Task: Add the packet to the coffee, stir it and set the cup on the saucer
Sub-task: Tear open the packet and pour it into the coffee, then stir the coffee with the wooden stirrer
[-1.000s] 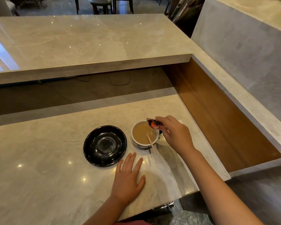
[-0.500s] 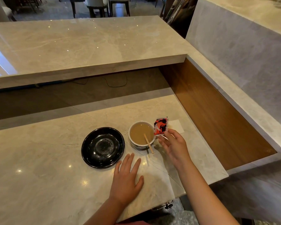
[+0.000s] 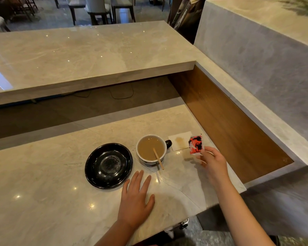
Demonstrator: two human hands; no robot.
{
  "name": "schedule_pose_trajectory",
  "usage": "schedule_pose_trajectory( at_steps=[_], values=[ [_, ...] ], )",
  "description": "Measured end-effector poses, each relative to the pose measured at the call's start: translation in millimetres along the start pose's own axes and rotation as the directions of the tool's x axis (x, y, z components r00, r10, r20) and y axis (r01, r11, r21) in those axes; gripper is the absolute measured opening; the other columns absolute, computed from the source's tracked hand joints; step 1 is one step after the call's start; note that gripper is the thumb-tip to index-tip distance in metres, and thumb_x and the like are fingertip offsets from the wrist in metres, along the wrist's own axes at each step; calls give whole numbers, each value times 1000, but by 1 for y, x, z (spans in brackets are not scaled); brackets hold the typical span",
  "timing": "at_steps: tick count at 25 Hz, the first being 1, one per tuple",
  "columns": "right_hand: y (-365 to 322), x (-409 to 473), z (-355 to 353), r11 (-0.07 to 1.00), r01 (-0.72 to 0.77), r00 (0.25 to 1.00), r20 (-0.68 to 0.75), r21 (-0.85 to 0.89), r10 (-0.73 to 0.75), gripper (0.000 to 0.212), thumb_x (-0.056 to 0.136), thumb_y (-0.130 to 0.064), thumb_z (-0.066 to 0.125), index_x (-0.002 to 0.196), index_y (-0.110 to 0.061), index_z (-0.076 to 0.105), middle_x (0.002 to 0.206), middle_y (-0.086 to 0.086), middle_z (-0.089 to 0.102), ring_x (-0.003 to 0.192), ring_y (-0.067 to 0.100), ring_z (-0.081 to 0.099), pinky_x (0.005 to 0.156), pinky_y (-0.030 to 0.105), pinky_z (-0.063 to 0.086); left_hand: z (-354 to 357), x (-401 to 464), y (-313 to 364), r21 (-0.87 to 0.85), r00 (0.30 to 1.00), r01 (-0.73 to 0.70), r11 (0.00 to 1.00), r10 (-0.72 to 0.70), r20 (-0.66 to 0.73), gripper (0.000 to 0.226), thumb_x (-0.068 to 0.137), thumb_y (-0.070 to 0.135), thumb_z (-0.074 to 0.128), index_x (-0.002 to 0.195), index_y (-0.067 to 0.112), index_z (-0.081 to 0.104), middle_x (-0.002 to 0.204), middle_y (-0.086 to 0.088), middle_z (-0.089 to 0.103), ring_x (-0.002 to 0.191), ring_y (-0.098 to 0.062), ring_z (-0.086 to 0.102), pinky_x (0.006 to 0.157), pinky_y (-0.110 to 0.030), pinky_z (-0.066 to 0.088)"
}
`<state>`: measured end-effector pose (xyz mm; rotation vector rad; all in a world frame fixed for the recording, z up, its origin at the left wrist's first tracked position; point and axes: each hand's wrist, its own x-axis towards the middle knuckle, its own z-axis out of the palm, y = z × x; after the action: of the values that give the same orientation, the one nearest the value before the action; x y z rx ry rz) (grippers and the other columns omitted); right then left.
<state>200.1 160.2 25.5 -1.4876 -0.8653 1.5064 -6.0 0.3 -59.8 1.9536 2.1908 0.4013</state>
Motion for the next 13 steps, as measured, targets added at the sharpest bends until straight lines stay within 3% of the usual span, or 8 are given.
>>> schedule_pose_trajectory(
  at_steps=[4,8,13],
  values=[
    [8,14,-38,931,-4,990,-131,-365,-47,15,91,-9,55,102,-8,64,98,15,63,70,20,57,53,28,45,1,0,0,-1,1000,6,1000,-6,1,58,86,45,46,139,22,41,149,-10,33,138,-24,21,110,-47,16],
    [26,21,-46,795,68,972,-140,-602,-189,12,90,-6,56,98,-6,64,97,16,66,82,26,59,68,40,51,1,0,-1,-4,1000,-12,1000,12,-1,58,85,42,49,137,19,44,147,-12,37,136,-27,26,108,-49,22],
    [34,20,-44,552,96,923,-133,-828,-361,10,87,-15,61,96,-10,64,92,12,69,71,18,55,63,32,50,1,0,-2,-8,1000,-11,1000,11,-2,58,84,42,51,137,19,45,146,-12,37,136,-27,26,108,-49,22]
  ],
)
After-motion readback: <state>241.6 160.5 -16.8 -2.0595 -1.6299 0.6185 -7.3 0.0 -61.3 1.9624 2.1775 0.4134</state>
